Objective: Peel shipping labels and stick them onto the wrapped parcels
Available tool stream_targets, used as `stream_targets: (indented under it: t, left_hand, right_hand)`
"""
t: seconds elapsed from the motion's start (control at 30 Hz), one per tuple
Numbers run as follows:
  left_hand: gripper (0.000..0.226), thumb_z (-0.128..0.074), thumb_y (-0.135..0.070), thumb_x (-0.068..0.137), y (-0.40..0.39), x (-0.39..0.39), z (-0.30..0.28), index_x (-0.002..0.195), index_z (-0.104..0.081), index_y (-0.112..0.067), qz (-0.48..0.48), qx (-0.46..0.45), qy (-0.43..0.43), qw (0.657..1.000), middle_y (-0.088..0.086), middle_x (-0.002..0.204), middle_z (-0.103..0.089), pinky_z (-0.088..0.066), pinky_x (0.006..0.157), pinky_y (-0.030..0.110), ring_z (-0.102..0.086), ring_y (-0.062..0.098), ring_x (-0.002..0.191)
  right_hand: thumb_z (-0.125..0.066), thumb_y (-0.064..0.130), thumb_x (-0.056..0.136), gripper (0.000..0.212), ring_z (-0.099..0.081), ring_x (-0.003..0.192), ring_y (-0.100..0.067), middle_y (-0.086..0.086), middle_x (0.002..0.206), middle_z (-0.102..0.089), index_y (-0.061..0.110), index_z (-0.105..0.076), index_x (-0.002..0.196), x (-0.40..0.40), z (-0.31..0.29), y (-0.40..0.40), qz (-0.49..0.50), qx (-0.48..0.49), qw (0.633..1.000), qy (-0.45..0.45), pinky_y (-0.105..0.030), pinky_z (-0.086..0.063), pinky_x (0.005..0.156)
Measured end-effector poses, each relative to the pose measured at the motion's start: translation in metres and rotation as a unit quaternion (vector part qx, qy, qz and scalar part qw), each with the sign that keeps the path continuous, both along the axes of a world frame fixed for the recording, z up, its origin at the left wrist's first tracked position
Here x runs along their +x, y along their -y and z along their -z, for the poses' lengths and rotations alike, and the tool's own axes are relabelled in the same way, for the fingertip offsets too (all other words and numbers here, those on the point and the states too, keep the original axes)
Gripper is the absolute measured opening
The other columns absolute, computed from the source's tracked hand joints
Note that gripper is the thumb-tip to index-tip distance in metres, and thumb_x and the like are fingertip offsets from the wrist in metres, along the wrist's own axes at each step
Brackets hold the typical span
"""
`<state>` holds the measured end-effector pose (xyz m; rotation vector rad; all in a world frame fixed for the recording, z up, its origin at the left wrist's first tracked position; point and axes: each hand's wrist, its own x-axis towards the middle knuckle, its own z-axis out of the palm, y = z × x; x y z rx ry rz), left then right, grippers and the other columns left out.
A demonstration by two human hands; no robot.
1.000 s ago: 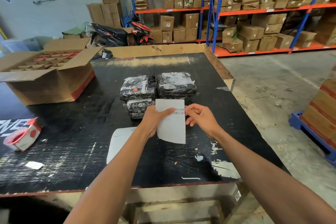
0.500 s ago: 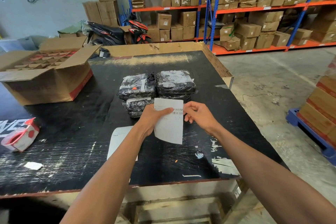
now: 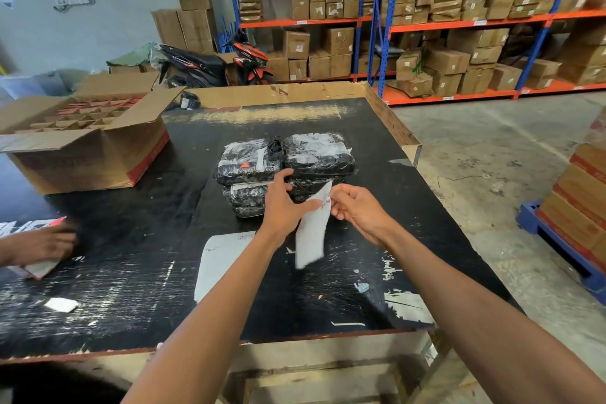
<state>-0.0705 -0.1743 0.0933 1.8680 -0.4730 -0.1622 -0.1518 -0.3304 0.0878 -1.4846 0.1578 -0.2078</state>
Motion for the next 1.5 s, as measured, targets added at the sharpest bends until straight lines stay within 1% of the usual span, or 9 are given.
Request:
stream_targets:
  t: [0.07,0.17,0.43,0.67,0.87,1.0,1.13,1.33,1.5]
  left_hand:
    - [0.049,-0.085,-0.024,0.077,0.003,0.0,-0.003,0.118,-0.06,-0.023,-0.003,0.012,0.074,0.997,0.003,0.107,-0.059,-0.046,0.083,0.031,-0.054,0.015,0.095]
    - [0.013,-0.074,-0.016,0.088,0.005,-0.004,-0.012,0.1,-0.071,-0.011,0.075,-0.066,-0.001,0.995,0.014,0.09,-0.071,-0.057,0.08,0.037,-0.068,0.02,0.081]
    - [0.005,-0.072,-0.007,0.089,0.009,-0.013,-0.021,0.092,-0.073,-0.003,0.087,-0.111,-0.083,0.987,0.028,0.092,-0.071,-0.062,0.077,0.036,-0.071,0.025,0.077]
    - [0.01,-0.064,0.0,0.091,0.015,-0.019,-0.022,0.096,-0.07,0.006,0.011,-0.154,-0.163,0.974,0.018,0.082,-0.072,-0.06,0.065,0.024,-0.071,0.019,0.07]
    - [0.007,-0.065,-0.002,0.091,0.017,-0.022,-0.017,0.091,-0.072,0.0,-0.011,-0.152,-0.127,0.98,0.022,0.088,-0.073,-0.063,0.075,0.033,-0.073,0.027,0.081]
    - [0.006,-0.071,-0.01,0.088,0.015,-0.02,-0.015,0.085,-0.075,-0.009,-0.009,-0.115,-0.055,0.992,0.018,0.086,-0.075,-0.063,0.079,0.041,-0.073,0.032,0.088]
    - [0.007,-0.071,-0.011,0.091,0.012,-0.022,-0.019,0.085,-0.075,-0.012,0.007,-0.106,-0.021,0.994,0.013,0.083,-0.075,-0.063,0.077,0.037,-0.074,0.029,0.085]
    - [0.01,-0.071,-0.007,0.091,0.01,-0.024,-0.02,0.085,-0.076,-0.014,0.032,-0.108,-0.008,0.994,0.009,0.079,-0.075,-0.063,0.077,0.033,-0.074,0.015,0.075]
    - [0.007,-0.068,-0.004,0.091,0.014,-0.022,-0.019,0.094,-0.074,-0.001,0.032,-0.152,-0.067,0.986,0.02,0.09,-0.074,-0.062,0.083,0.038,-0.074,0.029,0.089]
  right_hand:
    - [-0.049,0.002,0.1,0.023,-0.052,0.058,-0.009,-0.002,0.067,-0.059,0.008,-0.066,0.084,0.002,0.0,0.0,0.013,-0.023,1.0,0.003,-0.018,-0.043,0.054]
    - [-0.05,0.002,0.099,0.025,-0.053,0.057,-0.008,0.001,0.064,-0.06,0.01,-0.065,0.081,0.001,0.0,-0.001,0.014,-0.063,0.998,0.011,-0.018,-0.043,0.056]
    - [-0.055,0.007,0.098,0.021,-0.057,0.063,-0.014,-0.003,0.067,-0.066,0.012,-0.066,0.081,0.001,0.0,0.0,0.019,-0.147,0.989,0.016,-0.021,-0.046,0.061]
    - [-0.055,0.004,0.091,0.019,-0.058,0.061,-0.011,0.002,0.065,-0.066,0.014,-0.066,0.079,-0.002,-0.001,-0.004,0.066,-0.187,0.98,0.007,-0.022,-0.049,0.064]
    - [-0.057,0.006,0.093,0.018,-0.06,0.058,-0.008,0.004,0.063,-0.067,0.014,-0.066,0.08,-0.003,0.0,-0.007,0.099,-0.197,0.975,0.016,-0.021,-0.051,0.065]
    - [-0.064,0.018,0.096,0.011,-0.07,0.07,-0.014,-0.005,0.076,-0.075,0.013,-0.072,0.09,-0.001,-0.001,-0.008,0.126,-0.171,0.976,0.055,-0.023,-0.057,0.071]
    - [-0.071,0.017,0.092,0.006,-0.073,0.075,-0.018,-0.008,0.08,-0.076,0.013,-0.074,0.094,0.0,-0.004,-0.006,0.125,-0.155,0.978,0.067,-0.025,-0.059,0.072]
    - [-0.068,0.011,0.092,0.006,-0.071,0.071,-0.015,-0.013,0.079,-0.075,0.011,-0.074,0.095,-0.001,-0.004,-0.004,0.13,-0.154,0.978,0.062,-0.024,-0.059,0.072]
    - [-0.062,0.015,0.094,0.008,-0.068,0.071,-0.016,-0.009,0.076,-0.072,0.011,-0.069,0.092,0.007,0.001,-0.001,0.154,-0.103,0.982,0.02,-0.037,-0.061,0.082]
